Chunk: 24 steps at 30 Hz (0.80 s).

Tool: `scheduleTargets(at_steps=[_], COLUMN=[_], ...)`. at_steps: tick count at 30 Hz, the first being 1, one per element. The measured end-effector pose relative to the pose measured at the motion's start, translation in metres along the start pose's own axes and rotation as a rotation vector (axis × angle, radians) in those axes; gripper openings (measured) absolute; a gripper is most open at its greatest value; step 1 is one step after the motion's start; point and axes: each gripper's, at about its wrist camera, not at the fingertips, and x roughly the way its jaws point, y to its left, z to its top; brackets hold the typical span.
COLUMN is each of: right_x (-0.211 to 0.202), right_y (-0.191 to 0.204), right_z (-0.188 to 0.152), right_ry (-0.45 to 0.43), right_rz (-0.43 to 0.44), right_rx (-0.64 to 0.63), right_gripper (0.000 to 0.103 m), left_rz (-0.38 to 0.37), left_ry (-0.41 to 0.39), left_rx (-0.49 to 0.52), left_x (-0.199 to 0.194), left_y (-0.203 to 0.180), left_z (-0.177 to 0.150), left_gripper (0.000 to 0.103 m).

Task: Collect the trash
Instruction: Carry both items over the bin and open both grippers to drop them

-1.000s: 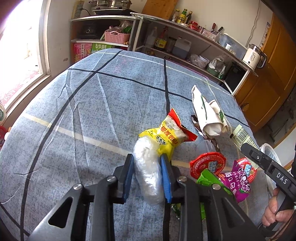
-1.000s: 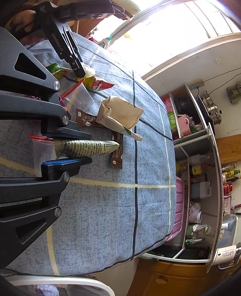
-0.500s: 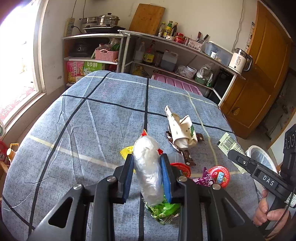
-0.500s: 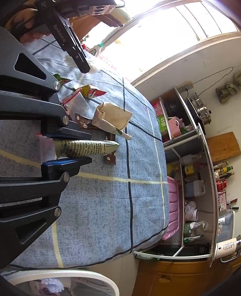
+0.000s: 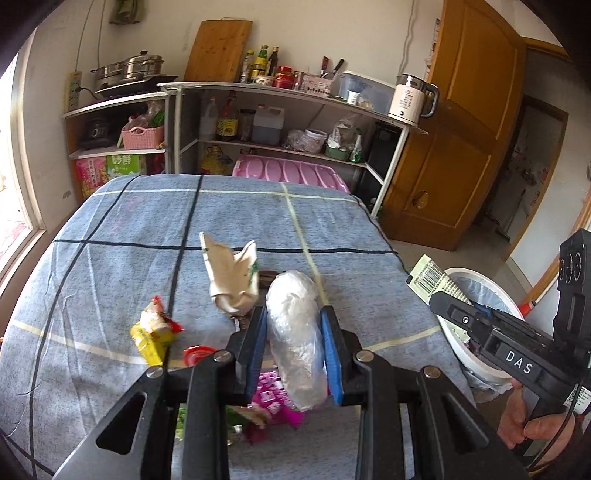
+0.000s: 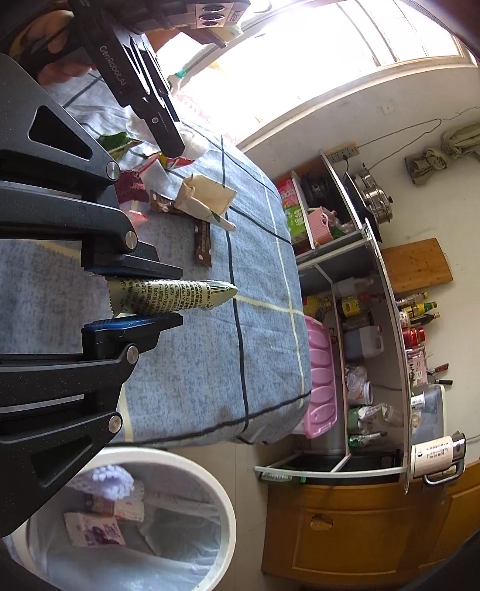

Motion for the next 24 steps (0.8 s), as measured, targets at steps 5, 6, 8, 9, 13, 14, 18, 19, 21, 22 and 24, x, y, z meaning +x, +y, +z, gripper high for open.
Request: scheduleTargets(at_steps=[5, 6, 8, 9, 13, 14, 18, 19, 21, 22, 24], right_x=[-0.022, -0.026, -0.034, -0.037, -0.049, -0.052, -0.063, -0.065, -0.068, -0.069, -0.071], right_y=[-0.026, -0.031, -0.043, -0.048, -0.068, -0.073, -0.095, -0.1, -0.11, -0.114, -0.121], right_z=[0.0, 0.0, -0.001, -0.001, -0.004, -0.005, -0.008, -0.009, -0.01, -0.011, -0.013], right_ry=[-0.032, -0.04, -0.047, -0.052, -0.066, -0.069, -0.079, -0.078, -0.079, -0.077, -0.074], right_rz=[-0.078, -0.096, -0.12, -0.131, -0.193, -0.206, -0.255, -0.268, -0.293, -0.301, -0.318], right_rx=[0.004, 0.004, 0.015, 0.02, 0.024, 0.029, 0.05, 0.056, 0.061, 0.067, 0.073], right_gripper=[0.019, 0.019, 0.019, 0.019, 0.019, 0.019, 0.019, 0.019, 0.019, 0.019, 0.019], left_rz=[-0.081, -0.095, -0.117, -0.129, -0.172, -0.181, -0.227, -0.238, -0.254, -0.261, -0.271], left_ry=[0.006, 0.009, 0.018, 0.022, 0.036, 0.042, 0.062, 0.068, 0.082, 0.085, 0.097], left_rx=[0.067, 0.081, 0.106, 0.119, 0.163, 0.174, 0.208, 0.216, 0.233, 0.246, 0.263], left_x=[0.012, 0.014, 0.02, 0.023, 0.033, 0.036, 0.048, 0.05, 0.055, 0.057, 0.062], left_y=[-0.046, -0.054, -0.072, -0.08, -0.11, -0.118, -0.147, -0.153, -0.167, -0.173, -0.184], left_z=[0.006, 0.007, 0.007, 0.007, 0.008, 0.008, 0.008, 0.008, 0.004, 0.003, 0.001], left_gripper=[0.03, 0.03, 0.03, 0.03, 0.03, 0.03, 0.03, 0.03, 0.03, 0.03, 0.03])
